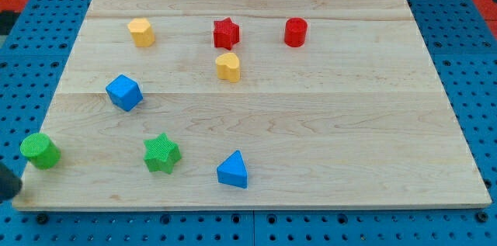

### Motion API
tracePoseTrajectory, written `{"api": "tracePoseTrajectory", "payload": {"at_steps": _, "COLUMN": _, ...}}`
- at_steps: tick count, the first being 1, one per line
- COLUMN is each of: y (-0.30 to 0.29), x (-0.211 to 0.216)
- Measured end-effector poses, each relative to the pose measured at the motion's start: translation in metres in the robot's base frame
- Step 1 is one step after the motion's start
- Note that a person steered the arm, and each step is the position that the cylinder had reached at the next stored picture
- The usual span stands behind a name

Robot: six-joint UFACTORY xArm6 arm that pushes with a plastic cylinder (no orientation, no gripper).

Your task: Move the green circle towards the top left

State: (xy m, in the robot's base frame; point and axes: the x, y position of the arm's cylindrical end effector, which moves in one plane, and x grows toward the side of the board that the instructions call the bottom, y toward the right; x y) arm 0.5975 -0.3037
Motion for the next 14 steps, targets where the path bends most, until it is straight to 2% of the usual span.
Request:
{"api": "tracePoseTrajectory", "payload": {"at_steps": 2, "y": 0.025, "x": -0.072}}
{"api": "tracePoseTrajectory", "payload": {"at_steps": 3, "y": 0.048, "x": -0.087}}
{"api": "tracePoseTrajectory", "payload": {"at_steps": 5, "y": 0.065, "x": -0.076}}
{"api": "tracePoseTrajectory", "payload": {"at_steps": 6, "y": 0.093, "x": -0.070}}
{"api": "tracePoseTrajectory", "payload": {"at_steps": 8, "y": 0.104, "x": -0.100}}
{"api": "tracePoseTrajectory", "payload": {"at_steps": 10, "y": 0.102, "x": -0.072}}
{"api": "tracePoseTrajectory", "payload": {"at_steps": 13, "y": 0.068, "x": -0.132}}
{"api": "tracePoseTrajectory", "payload": {"at_steps": 14, "y": 0.068, "x": -0.135}}
